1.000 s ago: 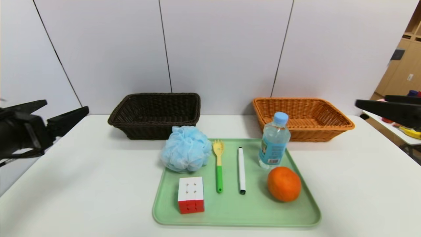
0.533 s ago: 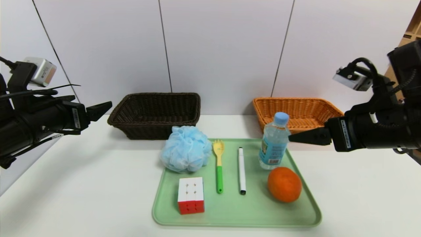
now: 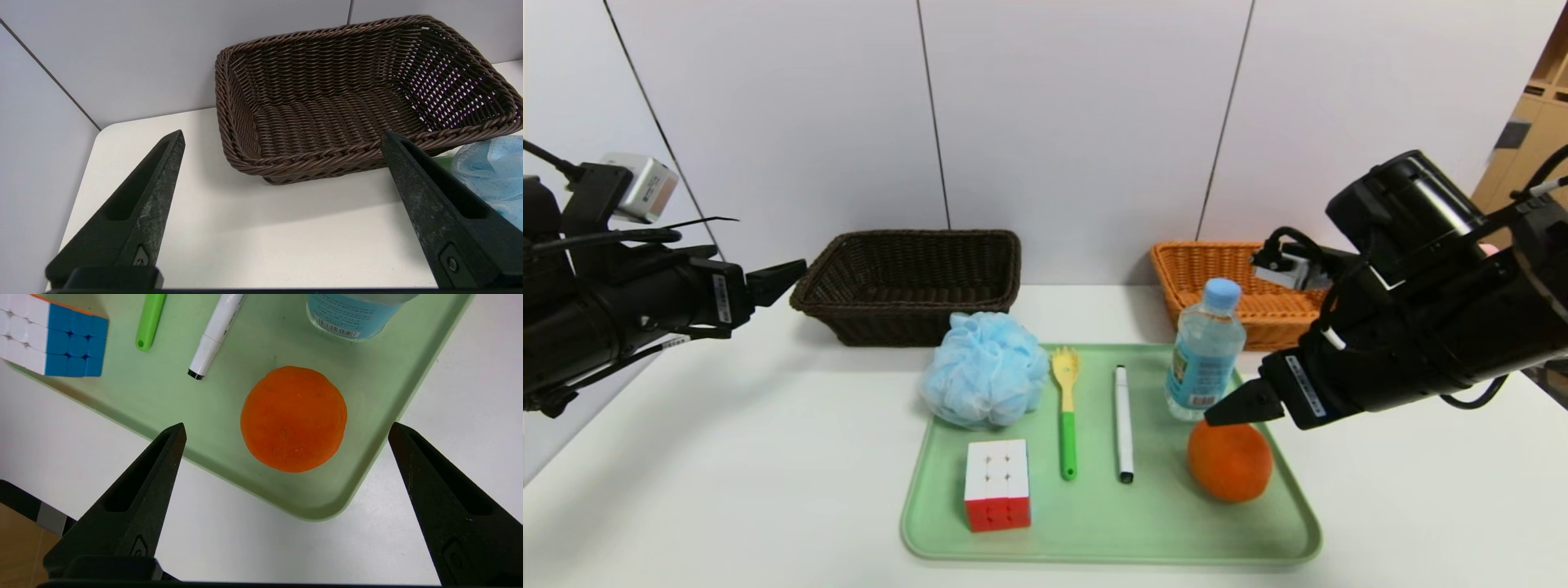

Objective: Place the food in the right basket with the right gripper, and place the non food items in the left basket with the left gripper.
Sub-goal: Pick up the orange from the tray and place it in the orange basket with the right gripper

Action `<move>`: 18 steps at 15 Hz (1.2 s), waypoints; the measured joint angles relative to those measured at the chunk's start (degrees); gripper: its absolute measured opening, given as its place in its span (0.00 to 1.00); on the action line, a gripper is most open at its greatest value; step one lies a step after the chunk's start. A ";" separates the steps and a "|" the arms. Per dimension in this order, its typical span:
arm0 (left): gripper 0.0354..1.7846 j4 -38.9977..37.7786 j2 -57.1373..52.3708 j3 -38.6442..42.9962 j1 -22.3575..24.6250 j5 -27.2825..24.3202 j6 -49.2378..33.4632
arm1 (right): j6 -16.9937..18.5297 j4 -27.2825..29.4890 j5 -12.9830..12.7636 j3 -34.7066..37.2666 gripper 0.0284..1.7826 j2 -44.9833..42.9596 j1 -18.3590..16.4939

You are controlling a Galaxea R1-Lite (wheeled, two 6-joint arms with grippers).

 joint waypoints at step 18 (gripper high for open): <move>0.94 -0.11 -0.11 1.05 0.00 0.11 0.50 | -1.69 -10.64 -2.60 8.03 0.71 8.96 2.44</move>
